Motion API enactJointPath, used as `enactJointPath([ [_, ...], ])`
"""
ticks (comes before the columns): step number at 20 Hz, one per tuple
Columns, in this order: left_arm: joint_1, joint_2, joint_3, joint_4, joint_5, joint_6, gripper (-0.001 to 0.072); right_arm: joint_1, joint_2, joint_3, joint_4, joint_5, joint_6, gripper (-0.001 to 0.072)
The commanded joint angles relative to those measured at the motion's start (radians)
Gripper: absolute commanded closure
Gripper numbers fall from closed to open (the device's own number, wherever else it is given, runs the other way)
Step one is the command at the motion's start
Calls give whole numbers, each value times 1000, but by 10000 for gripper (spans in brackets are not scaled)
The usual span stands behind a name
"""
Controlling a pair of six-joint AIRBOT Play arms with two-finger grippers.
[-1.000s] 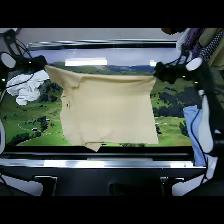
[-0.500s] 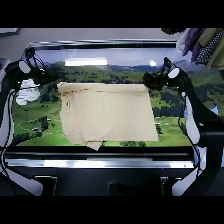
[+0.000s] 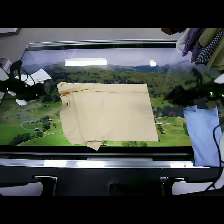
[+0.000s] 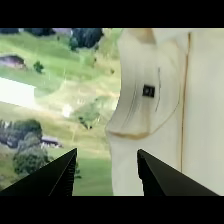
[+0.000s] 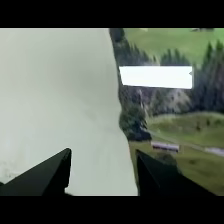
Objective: Fold the clothes and pants, and hang the long-sleeved shirts on hangers.
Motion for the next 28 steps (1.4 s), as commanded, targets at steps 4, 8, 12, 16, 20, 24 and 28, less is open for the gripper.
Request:
enactJointPath([
  [4,11,238,-328,1,16,-23,273,-61,147,-493,-32,-52,-138,239],
  [8,11,240,-329,1,16,-23,273,-61,147,-617,-16,-134,-207,239],
  [12,11,237,-329,0,16,-23,273,-60,147,-663,73,-216,-261,240],
  [16,11,237,-329,-15,-10,-41,273,-60,146,-706,83,-207,-260,241],
  [20,22,238,-344,-30,-46,-47,273,-53,146,-739,82,-192,-261,304],
  [24,66,273,-434,-57,-44,-14,273,35,146,-739,76,-229,-240,347],
  [28,94,309,-568,-215,-22,160,273,55,161,-739,74,-286,-213,655],
])
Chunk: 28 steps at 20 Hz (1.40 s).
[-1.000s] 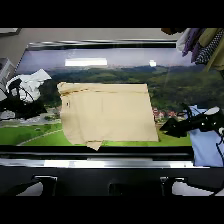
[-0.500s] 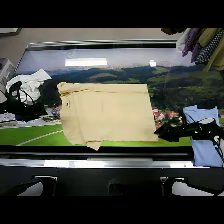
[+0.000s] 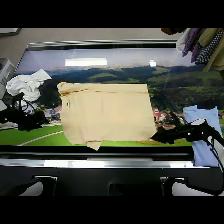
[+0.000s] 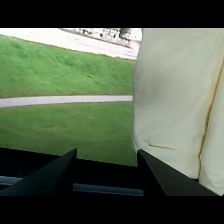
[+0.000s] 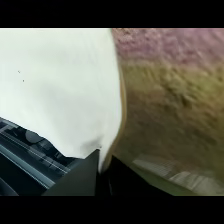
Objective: Fold the clothes and pants, and hang the long-sleeved shirts on hangers.
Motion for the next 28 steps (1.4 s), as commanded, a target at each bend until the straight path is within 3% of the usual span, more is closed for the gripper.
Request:
enactJointPath([
  [1,18,21,-111,-148,25,159,273,18,26,-1,-1,-57,24,686],
  [9,16,21,-369,-365,168,306,274,18,142,-1,1,-32,27,686],
  [19,-70,-80,-407,-470,336,353,284,18,148,0,47,-2,27,686],
  [20,-90,-86,-407,-481,351,353,336,18,155,-1,47,-2,27,686],
  [22,-105,-86,-406,-496,365,353,639,18,178,0,47,-3,27,687],
  [23,-104,-86,-400,-496,364,352,690,18,194,0,50,-3,30,687],
  [28,-104,-40,-250,-499,333,352,693,63,254,64,168,-24,1,689],
])
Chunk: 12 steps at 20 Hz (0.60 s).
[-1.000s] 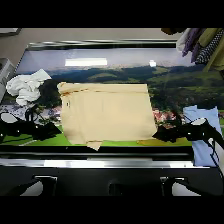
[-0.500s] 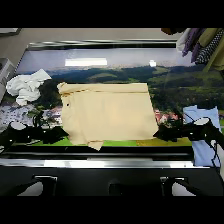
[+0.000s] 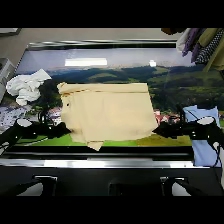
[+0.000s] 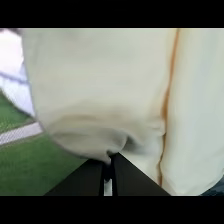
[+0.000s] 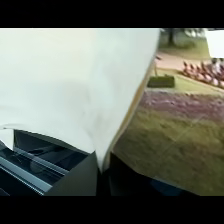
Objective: Fold the clothes and pants, and hang the long-sleeved shirts on hangers.
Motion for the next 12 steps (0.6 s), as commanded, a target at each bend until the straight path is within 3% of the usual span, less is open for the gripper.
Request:
enactJointPath([
  [1,-4,43,142,-8,-19,-5,693,69,26,103,47,-41,6,689],
  [4,-4,89,388,33,-65,-69,694,167,26,386,-138,-161,198,689],
  [7,-4,115,705,192,-160,-203,693,175,29,702,-356,-158,402,689],
  [12,-4,182,1141,412,-313,-415,692,175,108,1122,-529,-10,497,689],
])
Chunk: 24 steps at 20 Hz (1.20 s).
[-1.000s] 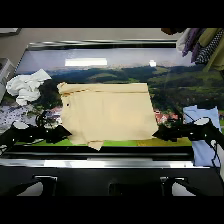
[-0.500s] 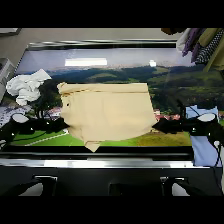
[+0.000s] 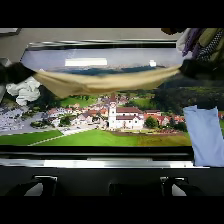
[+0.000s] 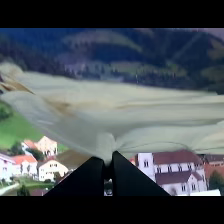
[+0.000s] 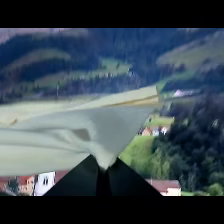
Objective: Fold the clothes and pants, and hang the long-sleeved shirts on hangers.
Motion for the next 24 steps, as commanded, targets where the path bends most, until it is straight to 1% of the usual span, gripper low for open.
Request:
enactJointPath([
  [1,0,65,280,202,-123,-175,692,6,87,258,-129,84,97,689],
  [5,0,219,324,328,-151,-286,691,6,289,292,-208,92,196,689],
  [6,0,256,324,349,-150,-299,691,6,328,292,-235,92,223,689],
  [9,0,332,324,441,-150,-299,692,6,406,292,-280,71,278,689],
  [11,0,340,324,499,-150,-298,692,6,416,292,-279,50,328,689],
  [12,0,330,324,505,-150,-297,692,6,406,292,-279,54,346,689],
  [14,0,288,324,492,-150,-270,692,6,356,292,-281,101,346,689],
  [17,-8,153,324,467,-150,-137,692,6,198,288,-280,198,345,689],
  [18,-15,89,324,462,-150,-86,692,6,128,278,-280,215,342,688],
  [20,-38,-53,324,461,-150,-16,691,7,-23,259,-274,221,332,688],
  [21,-49,-126,324,461,-149,2,690,6,-107,253,-270,220,324,688],
  [24,-84,-363,324,461,-116,2,690,7,-338,254,-259,174,285,688],
])
